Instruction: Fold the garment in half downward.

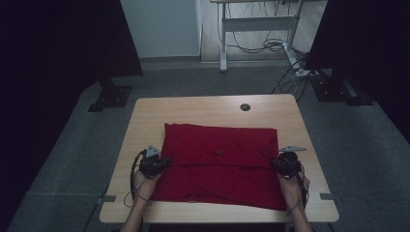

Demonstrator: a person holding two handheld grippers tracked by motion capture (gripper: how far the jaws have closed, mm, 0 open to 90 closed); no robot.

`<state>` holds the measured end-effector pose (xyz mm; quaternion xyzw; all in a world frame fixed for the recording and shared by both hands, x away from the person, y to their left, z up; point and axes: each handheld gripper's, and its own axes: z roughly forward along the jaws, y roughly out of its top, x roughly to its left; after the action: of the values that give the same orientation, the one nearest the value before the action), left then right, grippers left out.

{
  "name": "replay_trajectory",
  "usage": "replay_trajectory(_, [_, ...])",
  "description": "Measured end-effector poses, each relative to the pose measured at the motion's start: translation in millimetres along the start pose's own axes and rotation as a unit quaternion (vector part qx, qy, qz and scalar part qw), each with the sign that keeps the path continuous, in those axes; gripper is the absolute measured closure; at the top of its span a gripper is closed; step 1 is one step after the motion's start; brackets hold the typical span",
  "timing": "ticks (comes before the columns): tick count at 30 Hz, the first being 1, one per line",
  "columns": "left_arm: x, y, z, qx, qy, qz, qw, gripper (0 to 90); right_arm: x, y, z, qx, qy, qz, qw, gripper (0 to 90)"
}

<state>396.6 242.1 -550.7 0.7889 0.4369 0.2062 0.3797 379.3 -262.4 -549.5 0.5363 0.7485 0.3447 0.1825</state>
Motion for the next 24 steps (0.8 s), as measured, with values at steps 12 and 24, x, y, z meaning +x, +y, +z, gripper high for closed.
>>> replay_trajectory(12, [-10.2,13.5,-84.2,-0.105,-0.006,0.037,0.9937,82.4,23.1,-6.0,-81.7,-0.093,-0.011,-0.053,0.9942,86.0])
replay_trajectory(24, [-16.6,-50.1,-62.5,0.01,-0.044,0.025,0.9987,80.7,14.4,-69.8,-56.3,-0.022,0.081,-0.002,0.9964,85.5])
